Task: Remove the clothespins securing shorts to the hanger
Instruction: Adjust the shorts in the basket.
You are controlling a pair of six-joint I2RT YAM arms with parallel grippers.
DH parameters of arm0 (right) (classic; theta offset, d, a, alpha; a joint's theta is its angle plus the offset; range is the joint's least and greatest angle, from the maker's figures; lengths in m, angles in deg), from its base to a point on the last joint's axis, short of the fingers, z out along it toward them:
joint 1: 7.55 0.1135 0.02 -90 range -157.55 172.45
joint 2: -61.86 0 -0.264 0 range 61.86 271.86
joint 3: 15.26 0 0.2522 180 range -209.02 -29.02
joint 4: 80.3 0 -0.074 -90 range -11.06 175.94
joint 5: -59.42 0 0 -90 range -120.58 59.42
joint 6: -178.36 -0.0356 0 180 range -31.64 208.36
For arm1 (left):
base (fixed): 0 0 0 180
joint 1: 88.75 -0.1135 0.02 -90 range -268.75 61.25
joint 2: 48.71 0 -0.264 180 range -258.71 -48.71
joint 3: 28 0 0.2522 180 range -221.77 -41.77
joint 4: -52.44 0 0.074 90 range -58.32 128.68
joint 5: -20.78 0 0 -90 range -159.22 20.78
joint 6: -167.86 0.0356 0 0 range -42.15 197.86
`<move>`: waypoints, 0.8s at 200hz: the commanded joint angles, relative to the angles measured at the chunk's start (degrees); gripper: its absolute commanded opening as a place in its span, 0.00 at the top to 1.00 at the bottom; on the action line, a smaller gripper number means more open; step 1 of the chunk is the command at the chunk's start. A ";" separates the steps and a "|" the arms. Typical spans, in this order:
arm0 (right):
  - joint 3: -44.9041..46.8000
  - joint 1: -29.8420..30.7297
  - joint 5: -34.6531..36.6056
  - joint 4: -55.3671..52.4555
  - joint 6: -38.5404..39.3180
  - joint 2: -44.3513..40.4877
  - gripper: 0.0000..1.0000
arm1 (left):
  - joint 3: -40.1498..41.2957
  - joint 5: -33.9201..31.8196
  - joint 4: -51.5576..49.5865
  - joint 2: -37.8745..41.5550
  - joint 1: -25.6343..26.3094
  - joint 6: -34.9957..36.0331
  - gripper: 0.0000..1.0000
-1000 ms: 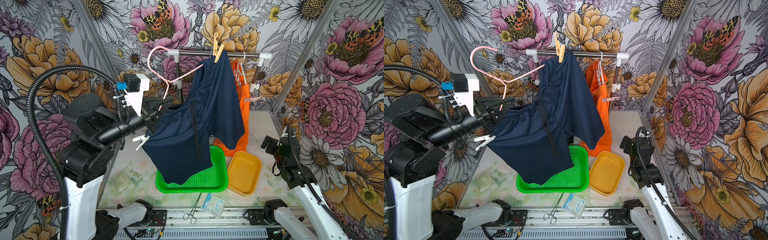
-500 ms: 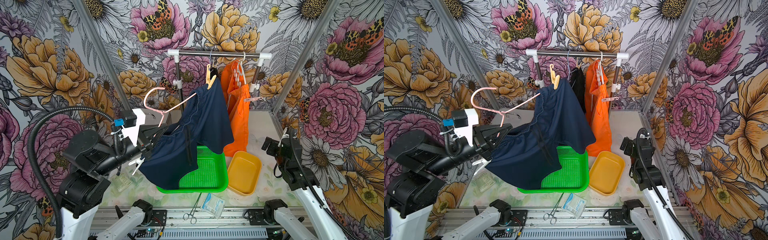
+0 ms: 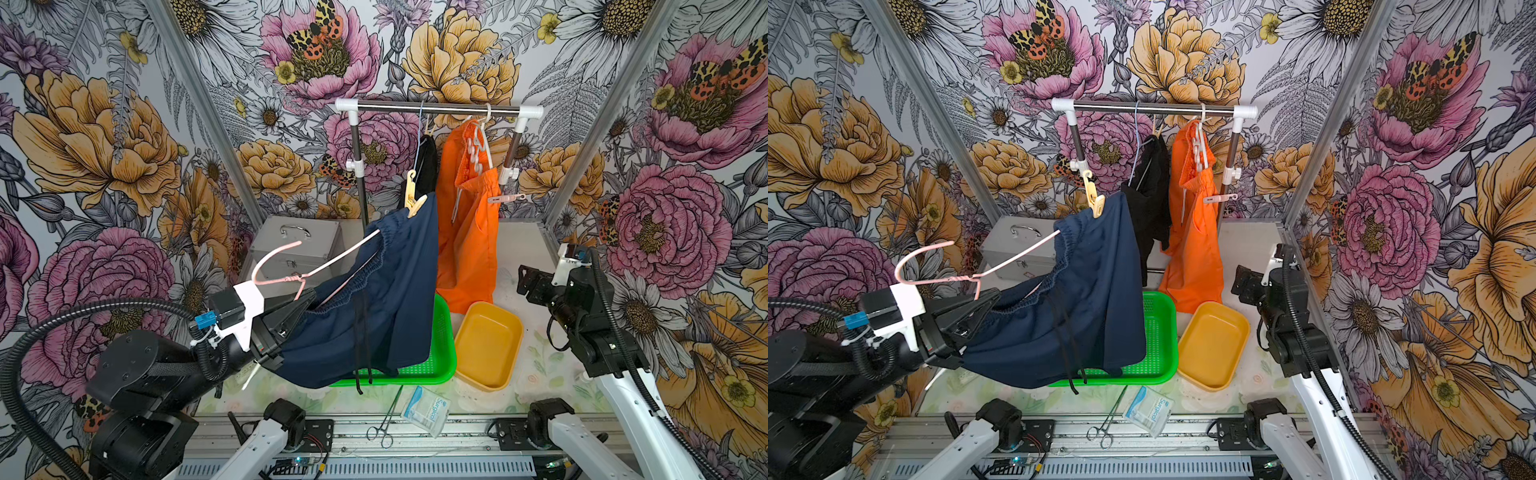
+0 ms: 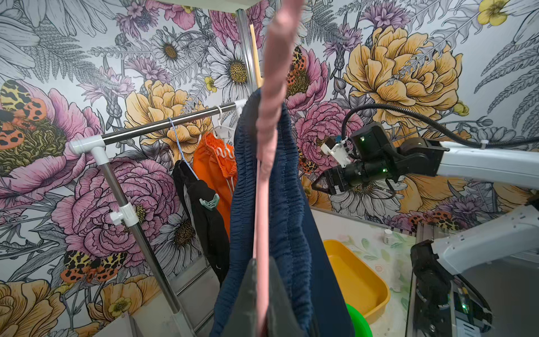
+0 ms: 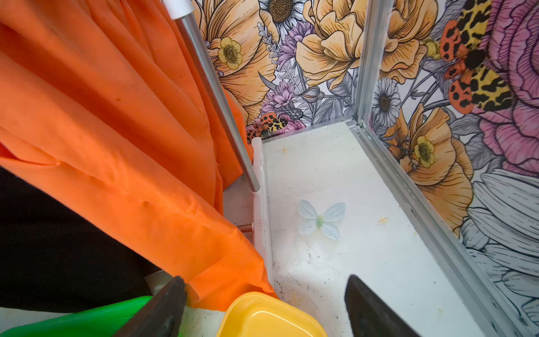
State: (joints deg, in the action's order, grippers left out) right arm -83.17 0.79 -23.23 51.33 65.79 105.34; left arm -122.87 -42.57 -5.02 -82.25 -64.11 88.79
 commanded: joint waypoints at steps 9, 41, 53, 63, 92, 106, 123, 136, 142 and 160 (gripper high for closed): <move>-2.79 0.63 -1.75 -1.34 -0.29 1.30 0.13 | 1.60 0.43 2.56 -2.40 0.41 1.08 1.00; -3.15 0.71 -1.15 -1.34 -0.20 2.17 0.13 | 2.44 0.69 2.70 -6.38 0.41 1.28 1.00; -3.25 0.67 -0.93 -1.33 -0.28 2.46 0.12 | 2.46 0.11 3.04 -8.00 0.39 1.12 1.00; -3.30 0.68 -0.76 -1.34 -0.37 2.60 0.12 | 2.37 -1.20 3.27 -9.15 0.35 0.95 1.00; -3.33 0.71 -0.30 -1.34 -0.46 2.66 0.12 | 2.61 -7.05 3.44 -10.29 0.19 0.47 1.00; -3.47 0.65 -0.26 -1.33 -0.50 2.68 0.12 | 2.94 -9.03 3.51 -9.31 -0.10 0.27 1.00; -3.60 0.68 -0.29 -1.34 -0.55 2.84 0.11 | 3.56 -9.95 3.97 -7.22 -0.69 0.09 1.00; -3.82 0.80 -0.40 -1.34 -0.55 3.29 0.11 | 4.23 -10.06 3.98 -5.30 -0.99 0.36 1.00; -4.00 0.73 -0.47 -1.25 -0.55 3.49 0.11 | 4.62 -10.49 3.98 -4.43 -1.17 0.45 1.00; -4.54 0.75 -0.73 -1.25 -0.55 4.48 0.11 | 5.49 -11.27 3.35 -2.15 -1.35 0.87 1.00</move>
State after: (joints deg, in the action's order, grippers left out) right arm -85.49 1.14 -23.99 49.93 65.64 108.82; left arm -117.58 -51.38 -6.14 -88.11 -64.76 88.82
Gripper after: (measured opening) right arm 0.887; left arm 0.068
